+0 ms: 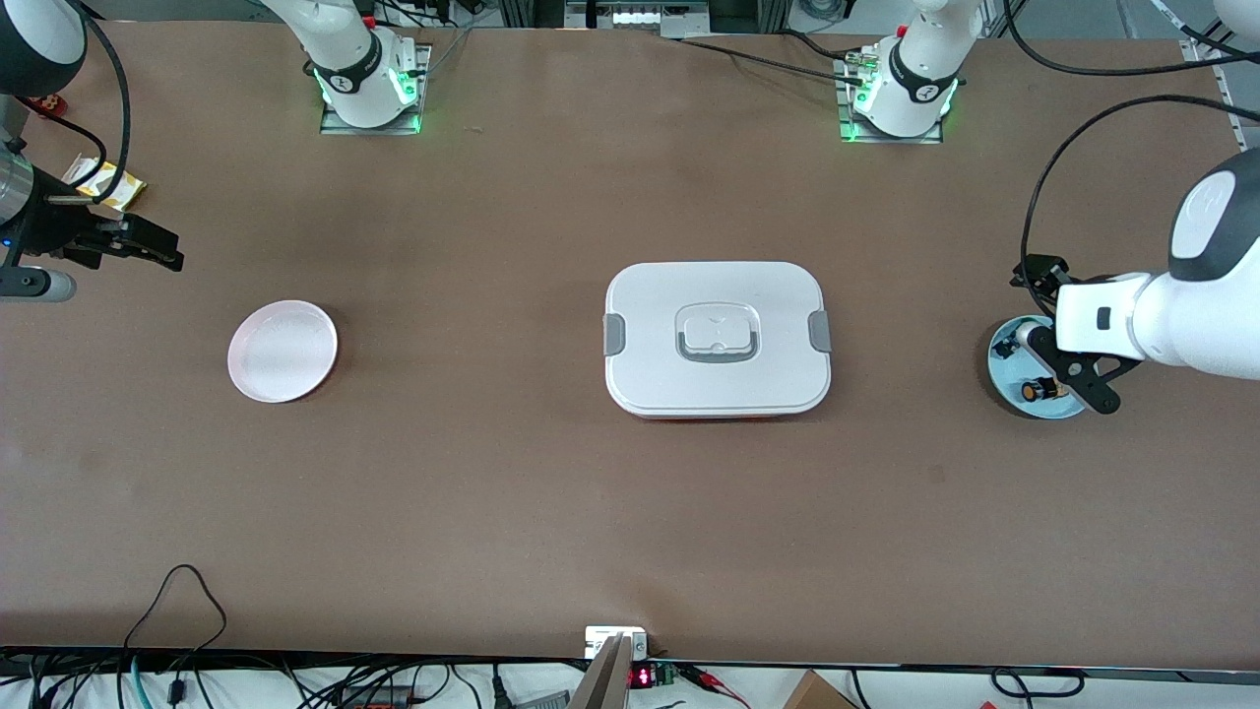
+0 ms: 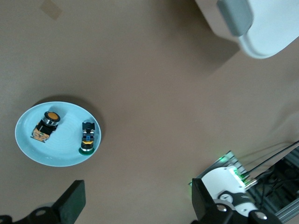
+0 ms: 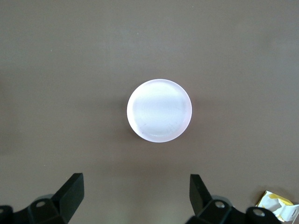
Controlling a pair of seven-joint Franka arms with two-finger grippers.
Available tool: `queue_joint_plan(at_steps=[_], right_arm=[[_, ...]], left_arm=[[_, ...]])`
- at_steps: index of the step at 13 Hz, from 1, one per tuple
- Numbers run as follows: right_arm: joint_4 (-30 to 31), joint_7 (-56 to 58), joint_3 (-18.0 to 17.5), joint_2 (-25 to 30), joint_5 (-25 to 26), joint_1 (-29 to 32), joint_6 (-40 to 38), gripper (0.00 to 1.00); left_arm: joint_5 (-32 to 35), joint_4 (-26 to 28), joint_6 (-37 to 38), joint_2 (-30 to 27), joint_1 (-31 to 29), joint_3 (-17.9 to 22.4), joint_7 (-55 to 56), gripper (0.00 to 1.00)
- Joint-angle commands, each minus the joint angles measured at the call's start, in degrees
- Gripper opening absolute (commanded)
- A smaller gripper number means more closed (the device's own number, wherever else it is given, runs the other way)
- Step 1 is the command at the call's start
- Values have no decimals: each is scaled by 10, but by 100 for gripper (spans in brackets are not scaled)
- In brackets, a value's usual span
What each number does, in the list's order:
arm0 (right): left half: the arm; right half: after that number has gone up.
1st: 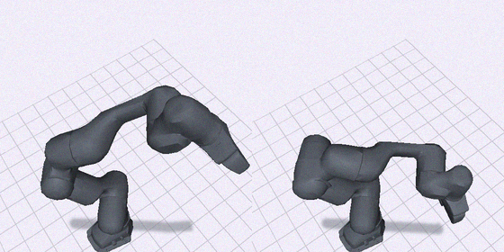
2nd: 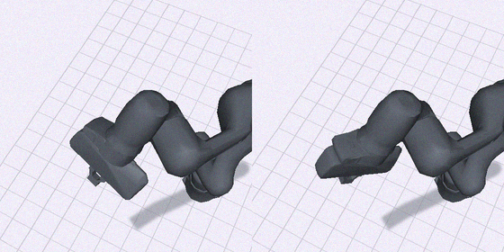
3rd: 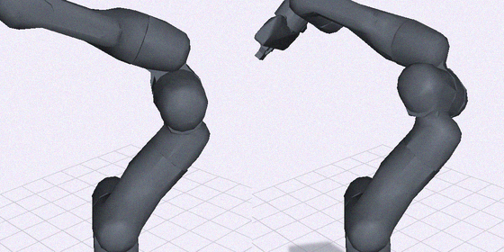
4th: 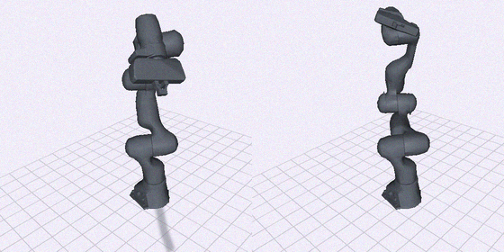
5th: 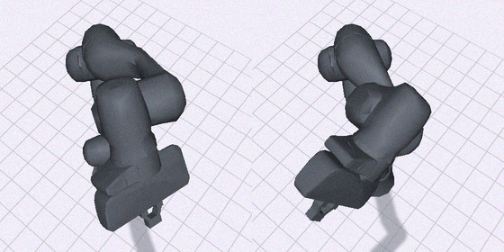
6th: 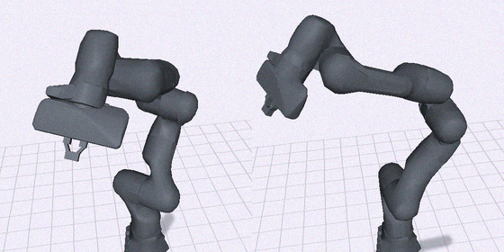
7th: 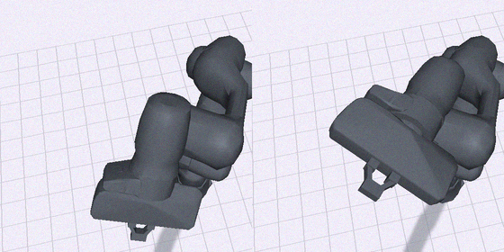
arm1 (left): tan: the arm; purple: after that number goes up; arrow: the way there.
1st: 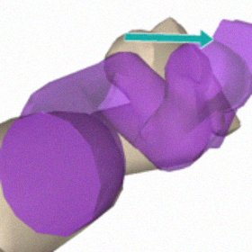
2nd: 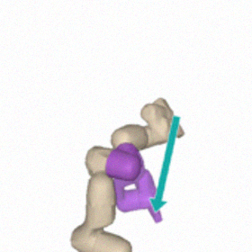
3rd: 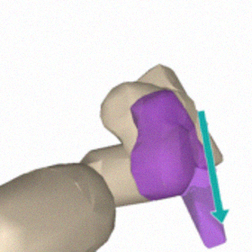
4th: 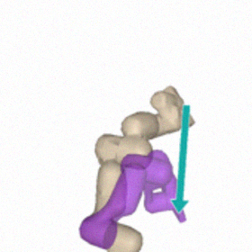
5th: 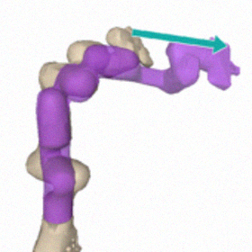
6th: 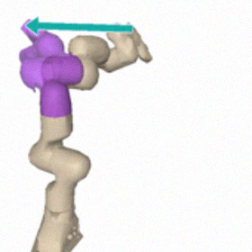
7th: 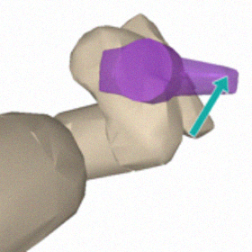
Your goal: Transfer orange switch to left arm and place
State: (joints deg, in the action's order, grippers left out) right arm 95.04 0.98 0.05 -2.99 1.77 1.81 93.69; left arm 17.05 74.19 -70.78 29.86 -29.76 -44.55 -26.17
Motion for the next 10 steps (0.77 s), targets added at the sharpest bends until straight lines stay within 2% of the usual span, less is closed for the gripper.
queue_joint_plan(at_steps=[1, 2, 3, 5, 7, 8, 10], right_arm=[[-1, 11, 0, 5, -11, 3, -1, 100], [-3, 15, 0, 5, -7, 3, -8, 100], [-7, 13, -1, 5, -5, 1, -8, 100], [-20, 10, -1, -1, -10, 1, -8, 100], [-22, 6, -1, -1, -10, 1, -8, 100], [-23, 6, -1, -1, -10, 1, -8, 100], [-23, 5, -1, -1, -10, 1, -8, 100]], left_arm=[[-1, -50, 26, 0, 41, 9, 45, 100], [-8, -51, 26, -15, 70, 48, 50, 100], [-22, -50, 13, -37, 128, 122, 72, 100], [-124, -21, -50, -89, 211, 264, 172, 100], [-162, 32, -96, -133, 242, 329, 269, 100], [-161, 62, -123, -158, 250, 343, 277, 100], [-163, 132, -193, -206, 285, 396, 276, 100]])
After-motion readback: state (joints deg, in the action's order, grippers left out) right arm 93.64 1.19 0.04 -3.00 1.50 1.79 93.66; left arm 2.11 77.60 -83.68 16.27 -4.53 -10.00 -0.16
